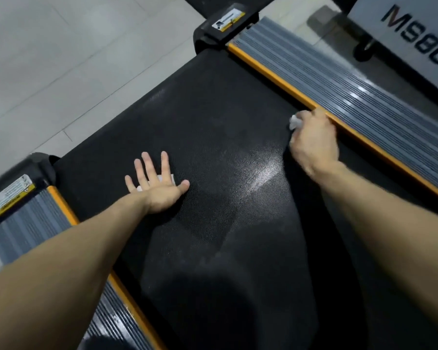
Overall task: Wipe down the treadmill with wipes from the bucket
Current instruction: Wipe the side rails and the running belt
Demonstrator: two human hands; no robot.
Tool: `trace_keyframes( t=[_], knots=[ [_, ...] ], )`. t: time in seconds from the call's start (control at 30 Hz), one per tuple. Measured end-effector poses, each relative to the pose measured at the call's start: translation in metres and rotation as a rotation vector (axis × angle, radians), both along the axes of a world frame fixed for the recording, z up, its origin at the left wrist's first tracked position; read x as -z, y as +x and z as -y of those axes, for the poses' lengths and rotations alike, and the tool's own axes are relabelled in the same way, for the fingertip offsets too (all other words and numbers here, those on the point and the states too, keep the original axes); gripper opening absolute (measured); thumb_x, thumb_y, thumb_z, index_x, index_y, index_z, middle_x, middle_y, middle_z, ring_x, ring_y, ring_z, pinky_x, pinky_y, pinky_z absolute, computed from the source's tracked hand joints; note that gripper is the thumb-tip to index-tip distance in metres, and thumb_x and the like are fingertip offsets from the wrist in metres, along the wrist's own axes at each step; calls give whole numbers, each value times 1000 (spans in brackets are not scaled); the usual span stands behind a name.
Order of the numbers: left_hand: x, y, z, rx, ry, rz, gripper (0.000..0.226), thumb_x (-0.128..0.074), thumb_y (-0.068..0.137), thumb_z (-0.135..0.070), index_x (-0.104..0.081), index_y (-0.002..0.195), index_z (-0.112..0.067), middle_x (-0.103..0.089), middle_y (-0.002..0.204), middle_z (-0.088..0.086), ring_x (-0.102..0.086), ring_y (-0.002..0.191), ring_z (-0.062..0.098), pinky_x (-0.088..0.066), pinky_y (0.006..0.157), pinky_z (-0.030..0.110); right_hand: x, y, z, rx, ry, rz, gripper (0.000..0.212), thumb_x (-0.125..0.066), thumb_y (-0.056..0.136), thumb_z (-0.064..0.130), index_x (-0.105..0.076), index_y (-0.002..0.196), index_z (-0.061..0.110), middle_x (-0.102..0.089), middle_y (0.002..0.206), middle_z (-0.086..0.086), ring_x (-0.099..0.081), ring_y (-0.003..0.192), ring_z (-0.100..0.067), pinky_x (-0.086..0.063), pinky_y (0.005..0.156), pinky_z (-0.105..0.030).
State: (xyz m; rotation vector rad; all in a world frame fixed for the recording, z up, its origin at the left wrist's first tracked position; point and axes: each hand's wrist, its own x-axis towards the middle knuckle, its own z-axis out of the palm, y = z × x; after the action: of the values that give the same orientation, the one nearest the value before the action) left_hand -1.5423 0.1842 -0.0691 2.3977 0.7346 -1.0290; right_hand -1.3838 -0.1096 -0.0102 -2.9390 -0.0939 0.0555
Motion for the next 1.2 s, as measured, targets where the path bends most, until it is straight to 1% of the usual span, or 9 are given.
trace_keyframes(
  t=[0.07, 0.2, 0.4, 0.47, 0.6, 0.7, 0.83, 1.03, 1.2],
  knots=[
    [-3, 1, 0, 9, -18, -34, 121, -41, 82, -97, 39, 154, -43, 52, 162, 7, 43, 154, 29, 21, 125, 61, 5, -34, -44, -118, 150, -69, 25, -60, 93, 10, -76, 110, 21, -67, 111, -8, -69, 102, -34, -56, 88, -40],
    [-7, 0, 0, 60, -22, -79, 147, -58, 67, -100, 50, 148, -40, 62, 151, 8, 51, 147, 31, 22, 123, 64, 19, -99, -80, -1053, 191, -259, 28, -62, 91, 10, -68, 113, 27, -61, 113, 3, -59, 104, -21, -57, 82, -40],
    [-15, 2, 2, 73, -60, -115, 149, -55, 65, -102, 55, 143, -39, 67, 145, 7, 56, 142, 31, 25, 122, 64, 14, 20, -42, -7, 100, 19, 22, -55, 98, 14, -70, 114, 17, -63, 118, -11, -66, 104, -35, -51, 91, -41],
    [-14, 2, 3, 77, -49, -118, 150, -55, 65, -103, 56, 143, -39, 67, 145, 7, 55, 143, 31, 24, 122, 64, 19, 3, -86, -134, 145, -21, 22, -56, 98, 14, -74, 110, 19, -64, 111, -11, -67, 99, -34, -53, 86, -41],
    [-14, 3, 2, 87, -43, -125, 149, -55, 65, -103, 55, 143, -39, 67, 145, 8, 55, 143, 31, 22, 123, 65, 36, -51, -141, -893, 200, -159, 20, -56, 99, 14, -73, 107, 22, -56, 104, -2, -61, 96, -25, -55, 72, -38],
    [-18, 3, 1, 89, -81, -130, 148, -54, 65, -103, 58, 139, -40, 69, 143, 8, 56, 141, 32, 23, 122, 66, 28, -9, -95, -477, 129, 7, 17, -57, 92, 13, -70, 95, 22, -53, 100, -1, -62, 89, -28, -56, 74, -40],
    [-20, 4, 3, 102, -65, -152, 146, -54, 69, -100, 58, 139, -39, 69, 142, 9, 57, 141, 33, 23, 122, 66, 20, 20, -57, 121, 85, 64, 23, -54, 105, 19, -73, 113, 10, -61, 117, -14, -65, 97, -35, -46, 80, -33],
    [-23, 6, 2, 92, -88, -146, 148, -56, 67, -100, 58, 140, -40, 69, 142, 8, 56, 142, 32, 21, 123, 66, 40, 8, -184, -536, 184, -74, 20, -57, 107, 22, -76, 107, 15, -59, 107, -6, -64, 95, -29, -55, 77, -39],
    [-23, 4, 2, 106, -96, -145, 146, -54, 68, -100, 59, 138, -40, 70, 141, 7, 57, 141, 32, 22, 122, 66, 29, 28, -81, 34, 106, 37, 28, -51, 108, 25, -74, 103, 11, -58, 112, -12, -63, 87, -33, -44, 74, -35]
  ],
)
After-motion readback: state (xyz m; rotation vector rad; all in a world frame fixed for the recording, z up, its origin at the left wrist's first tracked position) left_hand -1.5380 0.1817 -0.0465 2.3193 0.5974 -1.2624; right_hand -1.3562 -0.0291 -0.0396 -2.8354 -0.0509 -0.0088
